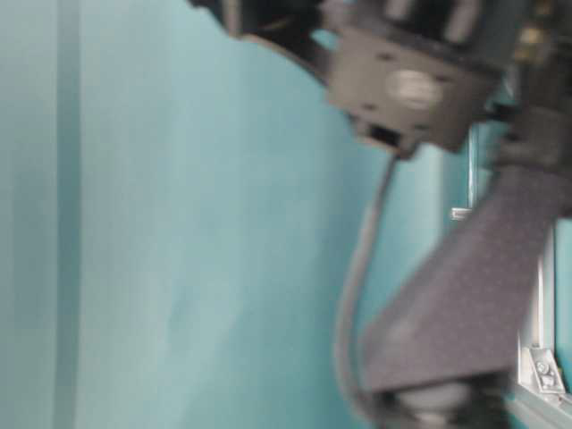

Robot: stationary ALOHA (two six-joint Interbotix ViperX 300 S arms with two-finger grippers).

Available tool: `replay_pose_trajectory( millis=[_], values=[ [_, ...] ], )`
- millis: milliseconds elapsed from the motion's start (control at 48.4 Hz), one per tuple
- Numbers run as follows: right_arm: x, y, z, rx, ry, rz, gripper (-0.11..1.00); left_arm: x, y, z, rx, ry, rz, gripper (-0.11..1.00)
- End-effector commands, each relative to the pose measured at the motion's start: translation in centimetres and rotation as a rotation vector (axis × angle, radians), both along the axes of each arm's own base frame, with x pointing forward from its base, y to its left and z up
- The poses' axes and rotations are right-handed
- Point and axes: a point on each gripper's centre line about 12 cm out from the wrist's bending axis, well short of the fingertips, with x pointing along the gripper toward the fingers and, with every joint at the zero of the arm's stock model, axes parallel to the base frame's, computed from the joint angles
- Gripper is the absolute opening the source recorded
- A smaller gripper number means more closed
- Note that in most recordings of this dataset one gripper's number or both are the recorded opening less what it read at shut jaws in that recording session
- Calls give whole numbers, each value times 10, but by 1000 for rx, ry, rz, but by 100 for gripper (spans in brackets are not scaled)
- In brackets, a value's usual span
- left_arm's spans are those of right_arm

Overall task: Move the cable alternately left and right between 8 closely spaced pins so it hooks onto each one.
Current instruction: 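Lower right gripper and grasp the white cable's clear plug, then lift the plug with right gripper to the frame's bottom-right corner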

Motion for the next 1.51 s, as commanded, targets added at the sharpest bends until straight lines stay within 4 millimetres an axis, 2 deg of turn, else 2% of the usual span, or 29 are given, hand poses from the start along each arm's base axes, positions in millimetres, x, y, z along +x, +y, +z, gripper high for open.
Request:
replay_pose_trajectory(
  millis=[0,83,145,227,269,331,496,847,1281,1487],
  values=[
    [5,6,14,17,-39,8,73,2,0,5,-1,-11,2,71],
    [4,9,11,15,-34,14,68,2,0,5,-1,-11,0,71],
    [3,11,8,13,-29,19,58,2,0,4,-1,-9,0,71],
    [1,15,8,12,-28,27,38,2,0,5,-1,-11,2,71],
    [1,15,6,11,-25,28,24,2,0,5,-1,-11,0,71],
    [0,18,7,13,-28,35,13,2,0,5,-1,-11,0,71],
    [-2,25,9,14,-31,48,13,2,0,4,-1,-11,2,71],
    [1,28,28,13,4,6,13,2,0,4,-1,-11,2,71],
    [-21,8,42,-1,149,-436,13,2,0,4,-2,-11,3,71],
    [-43,6,48,-5,212,-688,13,2,0,4,-2,-11,1,71]
  ],
)
